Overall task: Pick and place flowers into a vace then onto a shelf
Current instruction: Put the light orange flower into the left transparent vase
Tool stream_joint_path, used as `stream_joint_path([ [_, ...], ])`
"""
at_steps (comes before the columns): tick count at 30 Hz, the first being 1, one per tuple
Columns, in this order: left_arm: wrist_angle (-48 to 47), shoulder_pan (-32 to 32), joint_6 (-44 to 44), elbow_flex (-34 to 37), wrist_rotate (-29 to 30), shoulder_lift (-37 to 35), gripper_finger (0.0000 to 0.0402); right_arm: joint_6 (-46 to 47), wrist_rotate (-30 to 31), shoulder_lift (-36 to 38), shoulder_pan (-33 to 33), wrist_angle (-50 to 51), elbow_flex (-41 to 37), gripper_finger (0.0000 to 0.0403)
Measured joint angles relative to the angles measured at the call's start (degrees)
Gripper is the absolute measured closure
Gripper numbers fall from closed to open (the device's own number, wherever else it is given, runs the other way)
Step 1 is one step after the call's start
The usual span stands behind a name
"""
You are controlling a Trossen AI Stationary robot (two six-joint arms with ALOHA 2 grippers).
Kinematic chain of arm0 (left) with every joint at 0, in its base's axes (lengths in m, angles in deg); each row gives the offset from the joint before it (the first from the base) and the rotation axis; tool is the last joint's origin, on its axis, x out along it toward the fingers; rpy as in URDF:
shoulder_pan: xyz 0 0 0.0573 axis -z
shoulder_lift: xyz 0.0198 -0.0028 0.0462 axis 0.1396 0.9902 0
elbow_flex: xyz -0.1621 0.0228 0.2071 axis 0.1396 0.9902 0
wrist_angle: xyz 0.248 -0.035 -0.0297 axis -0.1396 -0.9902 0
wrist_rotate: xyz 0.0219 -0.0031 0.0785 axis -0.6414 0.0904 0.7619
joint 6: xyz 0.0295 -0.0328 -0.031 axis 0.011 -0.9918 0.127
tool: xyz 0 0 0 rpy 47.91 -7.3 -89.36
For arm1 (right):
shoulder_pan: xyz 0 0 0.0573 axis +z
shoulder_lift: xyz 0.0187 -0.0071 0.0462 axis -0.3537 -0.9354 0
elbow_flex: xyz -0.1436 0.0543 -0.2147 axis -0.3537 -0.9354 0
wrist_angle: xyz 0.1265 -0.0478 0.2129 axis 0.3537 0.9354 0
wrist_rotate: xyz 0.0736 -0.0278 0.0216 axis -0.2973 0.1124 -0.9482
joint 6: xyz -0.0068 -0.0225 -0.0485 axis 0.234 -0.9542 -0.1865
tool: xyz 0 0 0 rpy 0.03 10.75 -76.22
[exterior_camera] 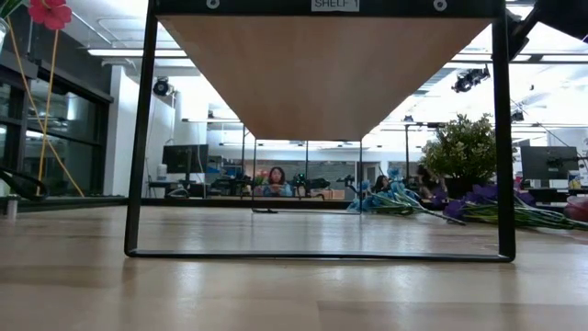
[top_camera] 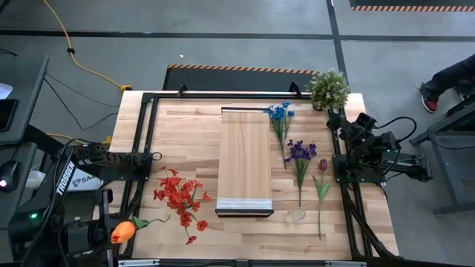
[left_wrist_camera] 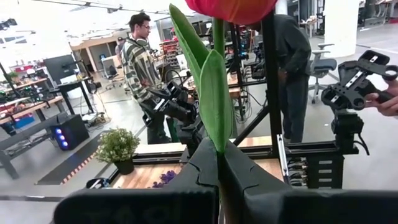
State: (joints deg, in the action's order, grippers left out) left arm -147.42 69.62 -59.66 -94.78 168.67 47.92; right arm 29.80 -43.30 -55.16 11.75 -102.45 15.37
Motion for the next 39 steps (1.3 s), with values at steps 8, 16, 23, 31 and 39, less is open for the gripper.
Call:
stream_joint_path([
  [8,-3.56,-0.02,-4.50,2.00,0.09,-0.11,0.0372,0.00,0.02,0.00,-0.01,0.00,-0.01,0.0136],
  [16,-3.48,-0.02,-10.06,6.34,0.00,-0.07,0.0372,0.00,0.96,0.00,-0.01,-0.02,-0.01,0.0135],
  [23,-3.49,-0.02,-11.64,10.61,0.01,-0.09,0.0372,0.17,1.00,0.00,-0.01,-0.03,0.01,0.0135],
  [31,-3.46,-0.07,-13.70,18.47,0.01,-2.25,0.0372,0.28,1.09,-0.02,0.00,-2.32,-0.01,0.0136],
  [39,-3.49,-1.23,-22.97,29.78,0.00,-7.72,0.0372,1.09,0.26,-0.01,0.00,-2.94,0.01,0.0137],
])
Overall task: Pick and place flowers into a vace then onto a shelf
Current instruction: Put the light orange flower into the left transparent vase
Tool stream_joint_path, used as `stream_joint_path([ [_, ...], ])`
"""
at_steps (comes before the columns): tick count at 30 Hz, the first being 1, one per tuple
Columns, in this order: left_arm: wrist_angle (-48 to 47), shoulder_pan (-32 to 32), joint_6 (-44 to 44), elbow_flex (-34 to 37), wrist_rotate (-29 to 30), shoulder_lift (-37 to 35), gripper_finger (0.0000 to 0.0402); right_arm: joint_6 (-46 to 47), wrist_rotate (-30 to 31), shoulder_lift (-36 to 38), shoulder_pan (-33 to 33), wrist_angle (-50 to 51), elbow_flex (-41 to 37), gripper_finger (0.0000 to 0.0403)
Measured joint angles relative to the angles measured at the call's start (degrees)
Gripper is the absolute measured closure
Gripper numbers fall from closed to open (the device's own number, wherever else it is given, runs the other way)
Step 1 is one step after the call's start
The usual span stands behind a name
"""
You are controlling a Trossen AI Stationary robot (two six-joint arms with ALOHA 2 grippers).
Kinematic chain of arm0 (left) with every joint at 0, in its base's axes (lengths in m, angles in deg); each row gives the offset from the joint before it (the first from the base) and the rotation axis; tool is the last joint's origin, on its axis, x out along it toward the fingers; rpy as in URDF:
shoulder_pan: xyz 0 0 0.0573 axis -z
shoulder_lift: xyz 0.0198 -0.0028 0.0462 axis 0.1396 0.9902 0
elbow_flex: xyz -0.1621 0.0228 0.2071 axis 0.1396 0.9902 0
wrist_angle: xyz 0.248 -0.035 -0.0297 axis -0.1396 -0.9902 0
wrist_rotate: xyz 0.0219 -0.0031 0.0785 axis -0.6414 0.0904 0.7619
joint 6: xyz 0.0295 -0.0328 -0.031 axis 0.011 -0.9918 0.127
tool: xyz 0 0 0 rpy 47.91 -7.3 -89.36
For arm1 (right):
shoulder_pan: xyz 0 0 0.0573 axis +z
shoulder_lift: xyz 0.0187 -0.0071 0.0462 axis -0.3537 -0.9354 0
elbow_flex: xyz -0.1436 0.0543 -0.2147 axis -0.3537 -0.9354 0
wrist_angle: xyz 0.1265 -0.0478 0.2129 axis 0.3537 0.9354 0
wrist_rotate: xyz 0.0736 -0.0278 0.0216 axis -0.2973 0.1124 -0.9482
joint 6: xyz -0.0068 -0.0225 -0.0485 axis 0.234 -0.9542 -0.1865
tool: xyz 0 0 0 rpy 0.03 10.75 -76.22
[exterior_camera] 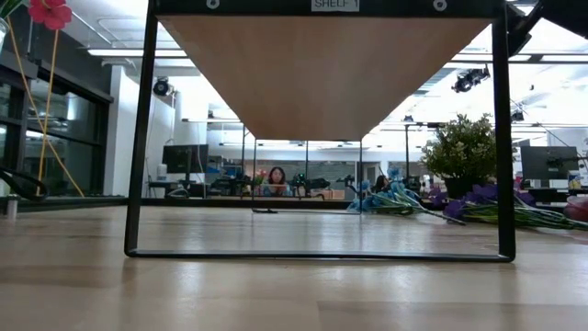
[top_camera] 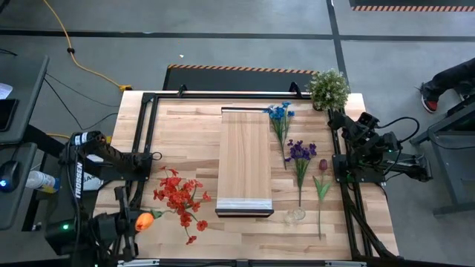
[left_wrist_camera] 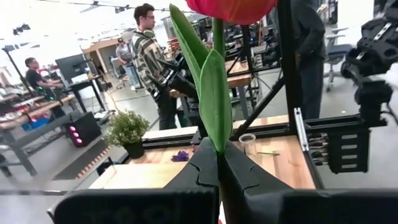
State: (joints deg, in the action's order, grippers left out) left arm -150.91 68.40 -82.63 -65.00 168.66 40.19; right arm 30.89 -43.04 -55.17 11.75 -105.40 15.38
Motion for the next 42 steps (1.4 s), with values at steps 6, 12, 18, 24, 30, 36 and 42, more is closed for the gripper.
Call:
stream_joint_path([
  [6,0.04,0.03,-4.40,3.82,0.00,-1.02,0.0372,-0.02,0.00,-0.02,0.01,0.06,0.00,0.0136],
  [12,0.01,0.06,-5.85,5.45,0.03,-1.11,0.0372,-0.04,0.00,-0.01,-0.01,0.10,0.00,0.0135],
  [18,0.02,0.05,-9.71,8.68,0.10,-1.11,0.0372,-0.04,-0.01,-0.01,-0.01,0.10,0.00,0.0136],
  [24,0.04,0.05,-12.85,11.43,0.03,-1.09,0.0372,-0.07,-0.04,-0.01,-0.01,0.12,0.00,0.0135],
  [30,0.03,0.05,-16.10,13.31,0.03,-1.09,0.0372,-0.07,-0.04,-0.02,0.01,0.15,0.00,0.0135],
  [36,0.11,0.05,-19.43,15.16,0.05,-1.09,0.0372,-0.09,-0.04,-0.02,0.01,0.37,0.00,0.0137],
  [42,0.32,0.05,-22.83,17.03,-0.94,-1.08,0.0372,-0.09,-0.04,-0.02,0.00,0.36,0.00,0.0135],
])
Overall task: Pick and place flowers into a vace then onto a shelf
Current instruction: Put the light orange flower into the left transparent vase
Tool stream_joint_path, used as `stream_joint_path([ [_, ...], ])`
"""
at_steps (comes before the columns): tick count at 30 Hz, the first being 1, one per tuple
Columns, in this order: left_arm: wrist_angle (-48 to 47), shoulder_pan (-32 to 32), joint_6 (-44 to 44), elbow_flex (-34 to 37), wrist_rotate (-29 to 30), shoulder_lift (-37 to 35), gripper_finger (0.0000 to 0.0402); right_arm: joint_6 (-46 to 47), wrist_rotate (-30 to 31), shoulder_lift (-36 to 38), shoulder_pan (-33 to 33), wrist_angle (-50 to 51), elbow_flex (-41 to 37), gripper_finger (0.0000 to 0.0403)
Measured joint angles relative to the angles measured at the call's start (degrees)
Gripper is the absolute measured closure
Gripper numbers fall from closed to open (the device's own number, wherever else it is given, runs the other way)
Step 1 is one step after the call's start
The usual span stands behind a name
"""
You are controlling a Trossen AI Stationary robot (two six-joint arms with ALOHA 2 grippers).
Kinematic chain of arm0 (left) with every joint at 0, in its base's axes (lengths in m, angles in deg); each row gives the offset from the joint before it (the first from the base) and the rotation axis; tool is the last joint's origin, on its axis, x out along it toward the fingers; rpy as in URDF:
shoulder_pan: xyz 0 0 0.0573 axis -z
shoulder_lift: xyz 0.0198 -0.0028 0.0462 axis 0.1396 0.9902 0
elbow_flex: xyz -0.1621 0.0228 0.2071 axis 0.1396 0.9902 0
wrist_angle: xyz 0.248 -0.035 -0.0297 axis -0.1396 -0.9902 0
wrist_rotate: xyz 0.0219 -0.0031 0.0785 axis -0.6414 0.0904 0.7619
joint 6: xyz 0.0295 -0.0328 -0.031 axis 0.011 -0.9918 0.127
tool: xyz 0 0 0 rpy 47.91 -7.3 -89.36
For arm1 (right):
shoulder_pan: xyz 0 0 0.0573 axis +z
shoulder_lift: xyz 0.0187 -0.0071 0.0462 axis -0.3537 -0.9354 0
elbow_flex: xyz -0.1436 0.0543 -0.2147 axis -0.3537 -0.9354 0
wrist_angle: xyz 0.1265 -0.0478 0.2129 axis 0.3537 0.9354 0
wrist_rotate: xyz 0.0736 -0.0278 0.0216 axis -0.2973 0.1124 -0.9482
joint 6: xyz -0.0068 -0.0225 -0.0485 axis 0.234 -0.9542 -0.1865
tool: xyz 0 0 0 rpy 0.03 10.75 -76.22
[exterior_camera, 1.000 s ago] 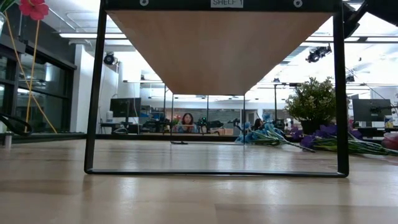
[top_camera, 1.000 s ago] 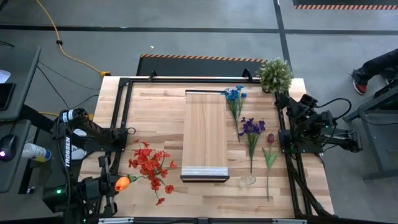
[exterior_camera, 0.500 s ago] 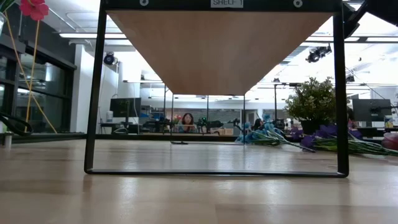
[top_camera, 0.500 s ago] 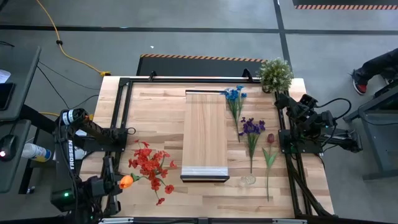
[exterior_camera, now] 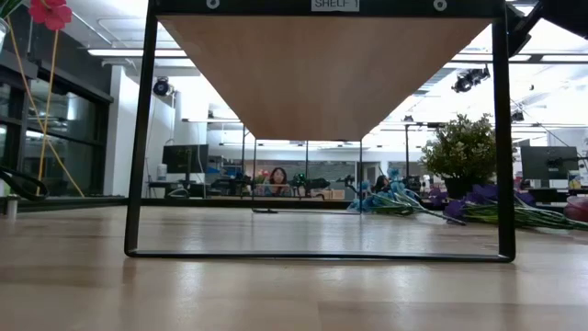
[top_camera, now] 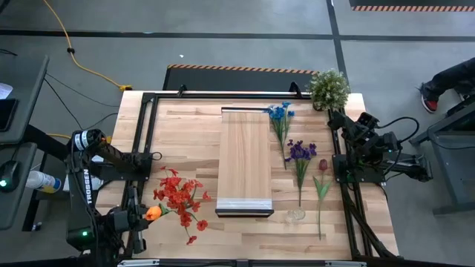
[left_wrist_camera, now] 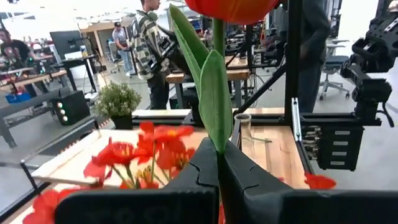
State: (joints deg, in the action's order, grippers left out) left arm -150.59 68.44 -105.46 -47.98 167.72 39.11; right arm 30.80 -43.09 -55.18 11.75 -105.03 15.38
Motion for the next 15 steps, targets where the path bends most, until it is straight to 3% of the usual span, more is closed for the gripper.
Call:
stream_joint_path([
  [15,2.12,0.00,-11.48,7.51,-1.17,0.04,0.0372,0.00,-0.31,0.00,0.00,0.36,0.00,0.0136],
])
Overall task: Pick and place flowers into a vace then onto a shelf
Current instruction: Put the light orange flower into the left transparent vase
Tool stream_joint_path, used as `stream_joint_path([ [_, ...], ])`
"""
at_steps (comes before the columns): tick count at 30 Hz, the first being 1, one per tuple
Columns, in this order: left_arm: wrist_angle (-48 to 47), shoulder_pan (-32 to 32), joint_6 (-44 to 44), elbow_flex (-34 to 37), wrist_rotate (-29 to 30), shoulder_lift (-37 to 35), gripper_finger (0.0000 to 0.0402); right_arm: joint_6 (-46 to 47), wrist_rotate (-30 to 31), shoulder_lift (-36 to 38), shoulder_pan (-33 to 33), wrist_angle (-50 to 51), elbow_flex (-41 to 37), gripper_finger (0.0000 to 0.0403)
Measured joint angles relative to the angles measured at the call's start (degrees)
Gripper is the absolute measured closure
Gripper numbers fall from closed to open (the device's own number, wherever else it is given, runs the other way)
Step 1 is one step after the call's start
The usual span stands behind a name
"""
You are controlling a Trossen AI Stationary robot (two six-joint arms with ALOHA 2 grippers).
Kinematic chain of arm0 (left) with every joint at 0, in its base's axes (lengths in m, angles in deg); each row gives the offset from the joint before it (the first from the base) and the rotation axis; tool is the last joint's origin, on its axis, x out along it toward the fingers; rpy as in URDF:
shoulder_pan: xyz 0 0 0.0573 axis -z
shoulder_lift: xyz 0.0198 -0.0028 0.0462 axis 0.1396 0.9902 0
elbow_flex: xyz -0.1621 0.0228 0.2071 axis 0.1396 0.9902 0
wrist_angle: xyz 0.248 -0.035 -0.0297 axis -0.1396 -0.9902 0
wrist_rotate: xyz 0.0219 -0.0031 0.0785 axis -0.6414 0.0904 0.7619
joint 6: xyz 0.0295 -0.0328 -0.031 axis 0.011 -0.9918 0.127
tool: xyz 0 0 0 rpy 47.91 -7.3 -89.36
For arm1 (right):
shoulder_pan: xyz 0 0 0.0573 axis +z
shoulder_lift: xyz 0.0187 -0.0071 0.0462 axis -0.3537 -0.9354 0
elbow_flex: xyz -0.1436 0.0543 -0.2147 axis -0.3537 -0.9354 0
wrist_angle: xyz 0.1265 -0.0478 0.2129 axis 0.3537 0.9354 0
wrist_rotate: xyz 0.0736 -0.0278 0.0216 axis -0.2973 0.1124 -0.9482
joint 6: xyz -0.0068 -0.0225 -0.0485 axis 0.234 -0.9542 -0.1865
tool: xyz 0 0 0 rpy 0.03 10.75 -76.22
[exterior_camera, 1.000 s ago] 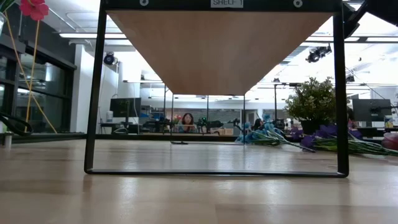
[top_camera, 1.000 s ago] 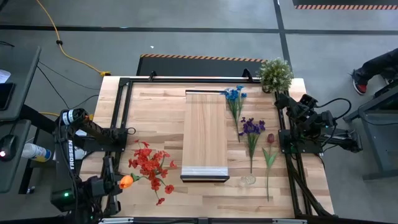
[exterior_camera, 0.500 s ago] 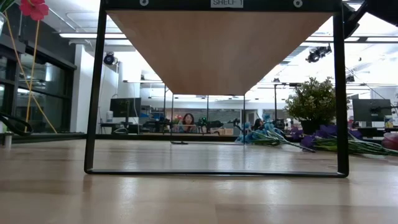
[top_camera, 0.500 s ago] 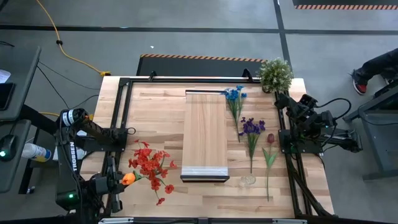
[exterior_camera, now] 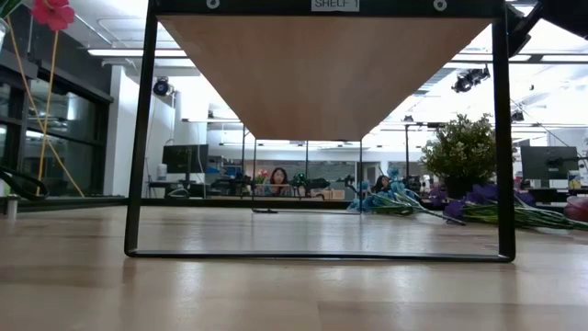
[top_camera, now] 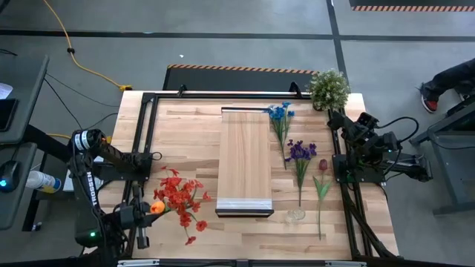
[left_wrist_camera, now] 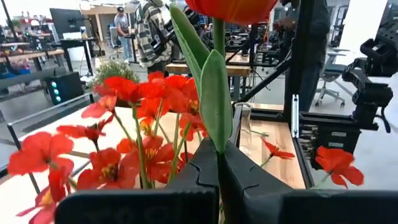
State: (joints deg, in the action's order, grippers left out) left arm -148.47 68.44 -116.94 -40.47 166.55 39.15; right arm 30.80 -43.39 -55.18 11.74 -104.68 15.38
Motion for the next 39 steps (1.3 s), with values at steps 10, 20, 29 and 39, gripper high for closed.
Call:
stream_joint_path([
  [10,3.81,0.02,-0.51,0.46,-1.40,0.00,0.0352,0.00,0.00,0.02,0.00,0.52,0.00,0.0135],
  [20,5.10,0.02,0.84,0.46,-1.47,0.00,0.0330,0.00,-0.13,0.00,0.00,0.93,0.00,0.0135],
  [29,5.08,0.02,0.82,0.46,-1.59,0.00,0.0301,0.00,-0.13,0.00,0.01,0.95,0.00,0.0135],
  [39,4.98,0.04,1.02,0.46,-2.31,0.00,0.0300,0.02,-1.24,0.01,0.00,0.95,0.00,0.0135],
])
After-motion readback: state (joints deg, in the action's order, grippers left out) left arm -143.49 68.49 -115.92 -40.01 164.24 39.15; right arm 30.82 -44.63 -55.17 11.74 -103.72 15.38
